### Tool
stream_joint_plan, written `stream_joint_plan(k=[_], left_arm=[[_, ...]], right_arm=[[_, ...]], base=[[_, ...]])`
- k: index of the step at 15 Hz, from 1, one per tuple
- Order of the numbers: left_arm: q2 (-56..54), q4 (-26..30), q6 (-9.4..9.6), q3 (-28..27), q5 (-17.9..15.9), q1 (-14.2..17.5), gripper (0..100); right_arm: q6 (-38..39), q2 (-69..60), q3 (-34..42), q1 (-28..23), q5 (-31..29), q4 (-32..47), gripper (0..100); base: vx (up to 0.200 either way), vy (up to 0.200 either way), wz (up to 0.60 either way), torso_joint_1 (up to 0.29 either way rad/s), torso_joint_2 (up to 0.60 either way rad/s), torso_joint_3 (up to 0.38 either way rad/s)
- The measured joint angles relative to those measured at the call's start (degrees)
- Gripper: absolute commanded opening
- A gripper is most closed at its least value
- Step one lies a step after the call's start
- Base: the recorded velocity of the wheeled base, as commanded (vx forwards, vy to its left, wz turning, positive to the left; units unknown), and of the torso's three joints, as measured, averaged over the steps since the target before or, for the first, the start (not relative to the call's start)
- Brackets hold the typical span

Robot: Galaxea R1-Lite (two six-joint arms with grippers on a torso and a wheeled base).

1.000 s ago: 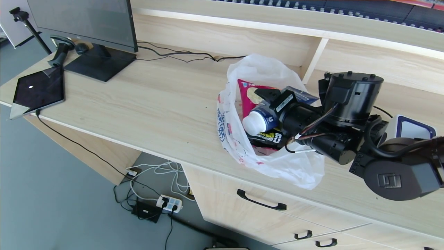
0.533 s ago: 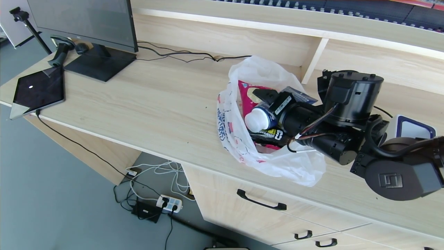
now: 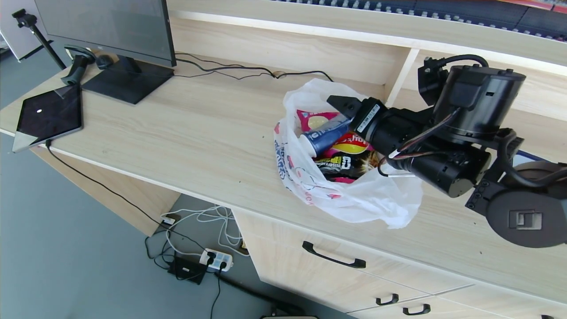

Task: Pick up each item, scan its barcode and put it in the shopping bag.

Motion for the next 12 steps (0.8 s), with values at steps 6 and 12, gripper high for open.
stream_joint_plan(k=[6,12], left_arm=[[0.0,0.0,-0.02,0.0,0.0,0.0,100],[0.0,0.0,-0.13,0.0,0.0,0.0,100]], right_arm=[[-3.83,-5.62,5.05,-0.12,-0.11,-0.07,100],[-10.62,-17.57,13.42,1.01,0.2,0.28,100]], base=[[0.0,0.0,0.0,0.0,0.0,0.0],[0.0,0.0,0.0,0.0,0.0,0.0]])
